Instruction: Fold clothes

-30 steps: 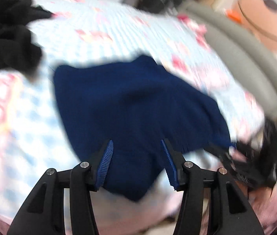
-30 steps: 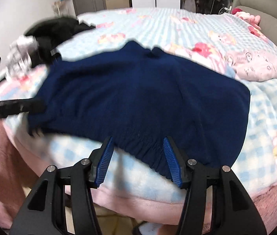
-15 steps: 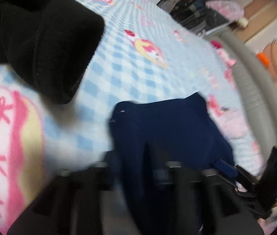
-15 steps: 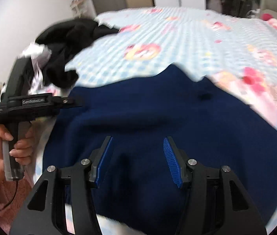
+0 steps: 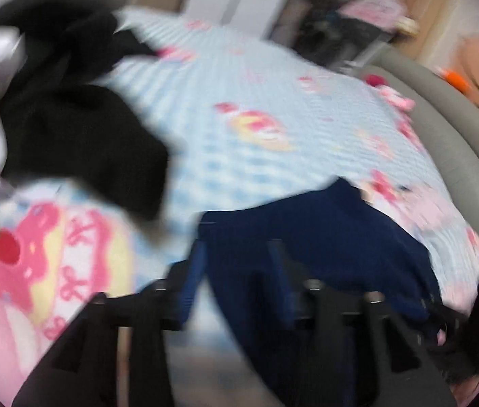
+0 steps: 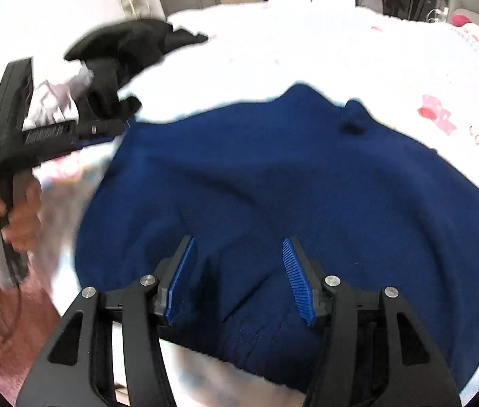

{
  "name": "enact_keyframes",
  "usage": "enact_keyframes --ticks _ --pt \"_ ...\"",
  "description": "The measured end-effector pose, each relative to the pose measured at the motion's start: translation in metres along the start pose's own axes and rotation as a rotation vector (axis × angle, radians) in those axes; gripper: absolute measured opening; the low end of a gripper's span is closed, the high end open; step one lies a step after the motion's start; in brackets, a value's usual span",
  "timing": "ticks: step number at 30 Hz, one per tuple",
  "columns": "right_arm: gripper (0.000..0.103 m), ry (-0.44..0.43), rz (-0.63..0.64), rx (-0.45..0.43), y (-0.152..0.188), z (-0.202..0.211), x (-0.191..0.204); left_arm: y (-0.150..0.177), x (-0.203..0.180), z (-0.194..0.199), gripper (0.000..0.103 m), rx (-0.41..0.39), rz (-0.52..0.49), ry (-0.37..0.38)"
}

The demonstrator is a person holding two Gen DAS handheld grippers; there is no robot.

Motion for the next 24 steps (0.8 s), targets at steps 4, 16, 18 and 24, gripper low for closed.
enact_keyframes --ticks 4,16,18,24 --pt "0.055 0.010 -0.033 -0.009 0.005 0.006 -0.004 0.025 -0.039 -0.008 0.047 0.108 -0.133 0.033" --pt "0.062 0.223 -0.194 -0.190 0.049 0.085 -0.067 0.042 -0.044 -0.003 0.039 0.129 -0.143 0.030" --pt "0.062 0.264 -0.307 -0.148 0.058 0.086 -0.099 0.044 -0.057 -0.004 0.039 0.132 -0.134 0.135" --pt "0.060 0.291 -0.370 -0.082 0.074 0.084 -0.123 0.065 -0.066 -0.030 0.030 0.233 -0.167 0.059"
Point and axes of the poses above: each gripper's, at about its wrist camera, not at the fingertips, and z roughly against the way its jaws point, x to its left, y to its underside, the point moved 1 cm from there along -z, roughly the way its jaws point, and after that the axes turned 1 degree about z, right-handed, at the moved point
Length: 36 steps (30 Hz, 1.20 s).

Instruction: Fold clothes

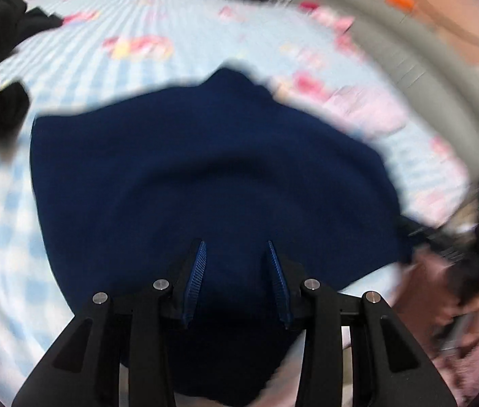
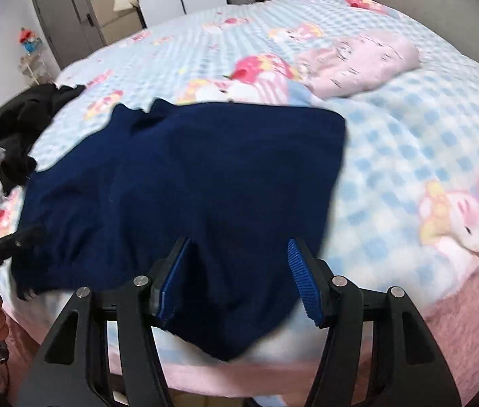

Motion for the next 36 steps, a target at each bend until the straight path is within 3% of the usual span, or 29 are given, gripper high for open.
enact_keyframes --ticks 3,7,8,12,16,18,22,24,27,28,30,32,36 --pt "0.062 -0.016 -0.068 -0.010 0.001 0.003 -0.020 0.004 0.003 0.000 0.029 0.015 0.000 -0.035" --pt "0.062 -0.083 -0.146 -0.096 -0.002 0.022 -0.036 0.006 0.010 0.015 0.030 -0.033 0.035 0.008" --pt "0.062 -0.083 -0.139 -0.124 -0.003 0.028 -0.035 0.007 0.010 0.018 0.035 -0.044 0.036 0.018" --pt "0.062 -0.141 -0.144 -0.167 -0.005 0.038 -0.034 0.010 -0.015 0.020 0.039 -0.068 -0.040 0.072" --pt "0.063 -0.071 -0.132 -0.047 0.002 0.017 -0.035 0.016 -0.019 -0.003 0.041 0.014 -0.098 -0.053" --pt "0.062 -0.035 -0.131 0.006 0.007 0.006 -0.036 0.013 -0.010 -0.005 0.033 0.027 -0.062 -0.057" --pt "0.063 -0.017 -0.174 -0.086 0.004 0.027 -0.046 0.012 0.006 0.010 0.025 -0.016 -0.019 -0.088" --pt "0.064 -0.145 -0.227 -0.083 0.005 0.030 -0.052 0.013 0.005 0.014 0.029 -0.036 0.000 -0.040" --pt "0.064 -0.388 -0.277 0.056 0.014 0.008 -0.046 0.013 0.001 0.020 0.037 -0.065 0.020 0.037" --pt "0.064 -0.392 -0.276 0.071 0.017 0.005 -0.042 0.013 -0.005 0.020 0.037 -0.071 0.012 0.071" --pt "0.056 -0.365 -0.257 0.062 0.016 0.006 -0.035 0.013 -0.009 0.018 0.038 -0.066 0.008 0.092" --pt "0.031 -0.369 -0.268 0.048 0.012 0.007 -0.036 0.013 -0.012 0.016 0.038 -0.054 0.007 0.098" --pt "0.015 -0.310 -0.244 0.035 0.005 -0.002 -0.029 0.013 -0.017 0.012 0.039 -0.031 0.004 0.112"
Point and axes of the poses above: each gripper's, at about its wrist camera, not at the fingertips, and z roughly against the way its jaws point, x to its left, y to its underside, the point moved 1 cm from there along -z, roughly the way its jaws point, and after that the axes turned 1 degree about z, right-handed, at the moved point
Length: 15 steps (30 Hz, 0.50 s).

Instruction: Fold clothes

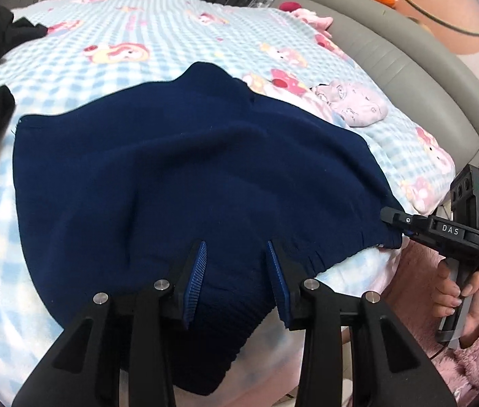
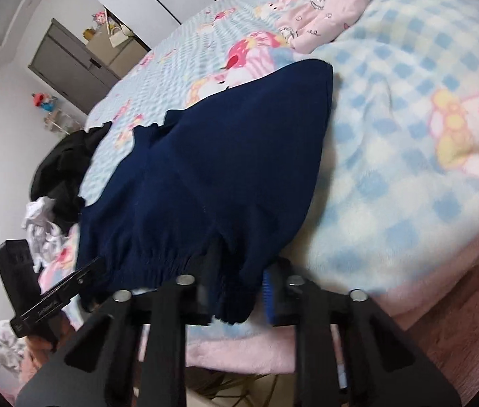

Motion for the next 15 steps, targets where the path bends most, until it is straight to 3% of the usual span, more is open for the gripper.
enact_keyframes --ticks 1,4,10,15 --pt "0.010 0.011 0.022 -0.009 -0.004 0.000 0.003 0.000 0.001 0.002 0.040 -0.002 0.004 0.005" --pt "0.008 0.022 0.117 -0.058 -0.020 0.006 0.030 -0.001 0.012 0.014 0.047 -0.028 0.040 0.023" --pt "0.007 -0.090 0.260 -0.059 -0.052 -0.011 0.111 -0.008 0.040 0.033 0.047 -0.077 0.142 0.058" --pt "0.007 -0.220 0.428 0.006 -0.043 -0.053 0.204 -0.011 0.067 0.042 0.049 -0.089 0.238 0.076"
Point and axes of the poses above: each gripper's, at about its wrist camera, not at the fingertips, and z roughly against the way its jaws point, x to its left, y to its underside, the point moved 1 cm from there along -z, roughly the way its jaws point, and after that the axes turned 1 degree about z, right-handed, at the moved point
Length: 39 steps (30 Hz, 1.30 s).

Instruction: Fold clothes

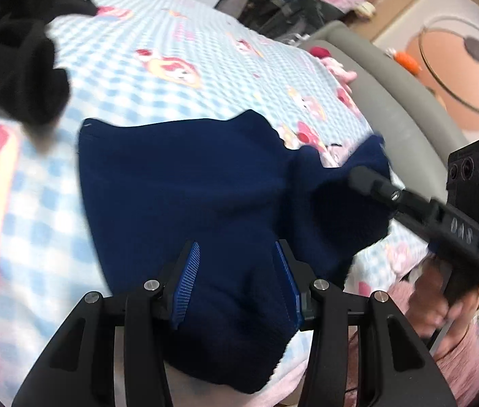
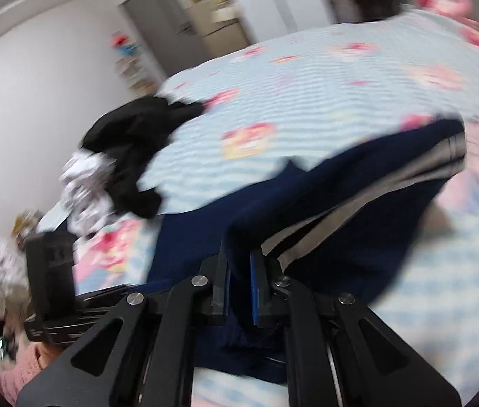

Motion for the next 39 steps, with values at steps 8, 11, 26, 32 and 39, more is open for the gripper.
enact_keyframes --ticks 8,11,26,32,39 --pt "0.010 -0.085 0.058 0.164 0.039 -0.053 0.039 -0.005 0.034 0.015 0.050 -0.035 0.141 0.039" --pt "0.019 -0.079 -0.033 0.091 0.034 -0.030 0.018 -0.008 0.034 0.006 0.050 -0.015 0.188 0.156" --pt "0.052 0.082 0.097 0.158 0.077 0.009 0.008 0.001 0.007 -0.046 0.044 0.070 0.217 0.313" --pt "0.053 0.218 0.238 0.203 0.100 -0.016 0.029 0.003 -0.004 -0.044 0.021 0.049 0.184 0.293" --pt "0.041 0.339 0.249 0.176 0.108 -0.005 0.016 0.000 0.004 -0.027 0.015 -0.010 0.207 0.280"
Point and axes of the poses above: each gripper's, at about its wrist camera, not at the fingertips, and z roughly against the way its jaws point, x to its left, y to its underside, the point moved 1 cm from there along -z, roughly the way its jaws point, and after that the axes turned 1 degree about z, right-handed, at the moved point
